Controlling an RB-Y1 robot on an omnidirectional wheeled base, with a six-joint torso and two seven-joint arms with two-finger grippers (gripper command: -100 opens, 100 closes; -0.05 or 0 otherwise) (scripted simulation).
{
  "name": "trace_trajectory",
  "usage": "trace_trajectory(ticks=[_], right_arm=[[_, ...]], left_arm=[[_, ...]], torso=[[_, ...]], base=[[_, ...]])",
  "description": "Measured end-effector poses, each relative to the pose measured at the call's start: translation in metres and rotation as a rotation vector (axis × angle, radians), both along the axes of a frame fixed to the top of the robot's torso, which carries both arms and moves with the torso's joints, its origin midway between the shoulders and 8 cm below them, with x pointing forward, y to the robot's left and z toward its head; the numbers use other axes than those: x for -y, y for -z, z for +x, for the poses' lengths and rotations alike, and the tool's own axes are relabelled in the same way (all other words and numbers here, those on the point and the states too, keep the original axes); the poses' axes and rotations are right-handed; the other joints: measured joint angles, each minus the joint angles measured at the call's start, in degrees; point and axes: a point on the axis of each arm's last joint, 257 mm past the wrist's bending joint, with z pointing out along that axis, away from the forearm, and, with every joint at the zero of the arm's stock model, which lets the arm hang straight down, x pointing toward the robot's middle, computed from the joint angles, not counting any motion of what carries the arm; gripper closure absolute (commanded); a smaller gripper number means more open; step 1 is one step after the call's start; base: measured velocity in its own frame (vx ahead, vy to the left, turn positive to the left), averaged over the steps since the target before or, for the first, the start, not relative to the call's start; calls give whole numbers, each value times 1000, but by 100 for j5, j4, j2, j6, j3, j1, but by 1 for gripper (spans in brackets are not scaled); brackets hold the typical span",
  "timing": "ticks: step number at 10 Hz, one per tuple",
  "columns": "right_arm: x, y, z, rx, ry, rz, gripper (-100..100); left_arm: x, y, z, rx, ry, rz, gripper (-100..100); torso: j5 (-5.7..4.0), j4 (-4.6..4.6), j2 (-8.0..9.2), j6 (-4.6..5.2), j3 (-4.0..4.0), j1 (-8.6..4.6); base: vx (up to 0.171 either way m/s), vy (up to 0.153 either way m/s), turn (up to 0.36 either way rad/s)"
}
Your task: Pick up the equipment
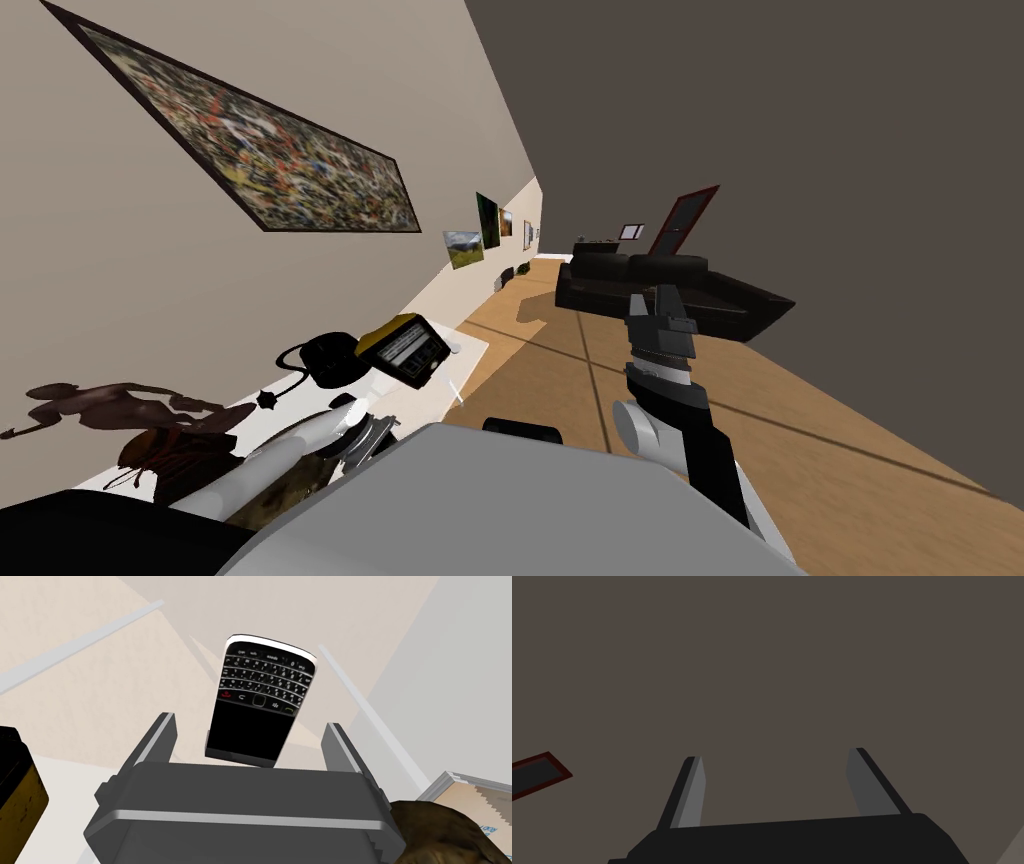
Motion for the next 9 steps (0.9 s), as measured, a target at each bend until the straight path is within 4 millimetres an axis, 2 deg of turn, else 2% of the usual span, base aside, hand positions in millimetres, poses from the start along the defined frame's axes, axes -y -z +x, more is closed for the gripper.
trace_trajectory(ticks=[1, 3, 4, 5, 8, 9], right_arm=[[0, 0, 0, 0, 0, 0, 0], [0, 0, 0, 0, 0, 0, 0], [0, 0, 0, 0, 0, 0, 0], [0, 0, 0, 0, 0, 0, 0], [0, 0, 0, 0, 0, 0, 0], [0, 0, 0, 0, 0, 0, 0]], left_arm=[[-3, 1, -8, -13, -2, 0, -100], [-5, 3, -21, -40, -4, 0, -100], [-5, 3, -22, -41, -3, 0, 0], [-5, 3, -22, -41, -3, 0, -100], [10, 23, -23, -38, -7, 0, -100], [10, 24, -23, -37, -8, 1, 100]], torso=[[-1, 0, 1, 3, 1, -4], [0, 0, 1, 0, 1, -3], [-1, 0, 1, 0, 1, -6], [-2, 0, 1, 0, 1, -8], [4, 2, 7, 0, 4, 14], [1, 2, 5, -1, 3, 5]], base=[[-1, 15, -254], [-1, 11, -42], [0, 0, 0], [-3, 25, -30], [-13, 49, -23], [-3, 6, 7]])
